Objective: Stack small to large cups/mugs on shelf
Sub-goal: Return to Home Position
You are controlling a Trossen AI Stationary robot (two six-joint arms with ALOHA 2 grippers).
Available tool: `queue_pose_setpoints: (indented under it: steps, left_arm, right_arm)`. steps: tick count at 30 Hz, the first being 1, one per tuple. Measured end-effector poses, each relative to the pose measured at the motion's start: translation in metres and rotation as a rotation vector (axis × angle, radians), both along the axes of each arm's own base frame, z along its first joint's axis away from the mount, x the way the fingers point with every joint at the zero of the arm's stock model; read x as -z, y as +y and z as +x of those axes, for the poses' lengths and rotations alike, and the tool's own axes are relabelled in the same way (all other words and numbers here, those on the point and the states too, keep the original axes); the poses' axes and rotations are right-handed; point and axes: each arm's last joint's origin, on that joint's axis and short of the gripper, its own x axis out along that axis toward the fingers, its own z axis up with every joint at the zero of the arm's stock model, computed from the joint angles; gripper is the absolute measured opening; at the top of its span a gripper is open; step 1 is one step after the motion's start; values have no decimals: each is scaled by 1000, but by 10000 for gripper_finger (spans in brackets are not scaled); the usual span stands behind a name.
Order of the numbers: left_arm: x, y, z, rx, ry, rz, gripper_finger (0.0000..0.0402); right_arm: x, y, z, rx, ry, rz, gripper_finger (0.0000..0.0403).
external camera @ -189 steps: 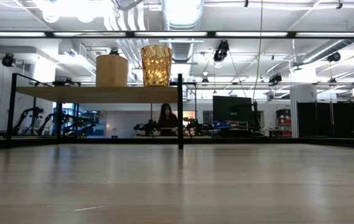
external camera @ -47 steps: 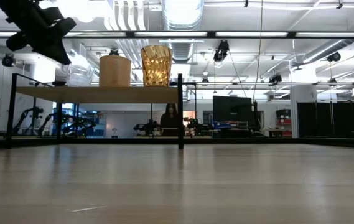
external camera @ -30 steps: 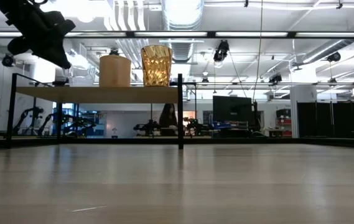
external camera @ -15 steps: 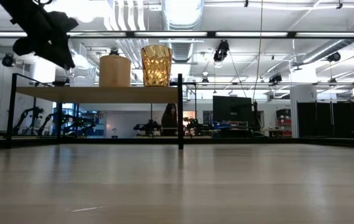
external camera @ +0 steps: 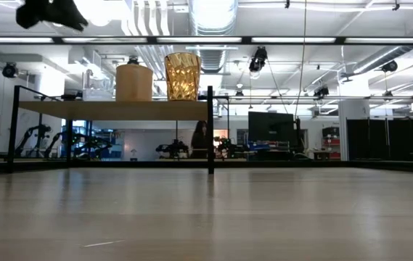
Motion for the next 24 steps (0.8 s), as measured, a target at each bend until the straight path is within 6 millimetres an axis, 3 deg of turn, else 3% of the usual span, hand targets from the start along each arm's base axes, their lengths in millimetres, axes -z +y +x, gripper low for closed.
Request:
queue_pose_setpoints:
  steps: [5,10,18,24]
  left_arm:
    - [-24,-9,-25,46,-126,40,85]
    - [-44,-20,-62,47,-284,87,84]
    - [-44,-38,-116,124,-457,155,84]
    - [-34,-44,-125,252,-378,269,84]
  right_arm:
    - [6,-4,-16,170,95,102,96]
    - [-5,0,-22,154,28,139,96]
    - [-56,-4,-61,114,-262,205,96]
    - [-78,-7,-92,64,-408,240,96]
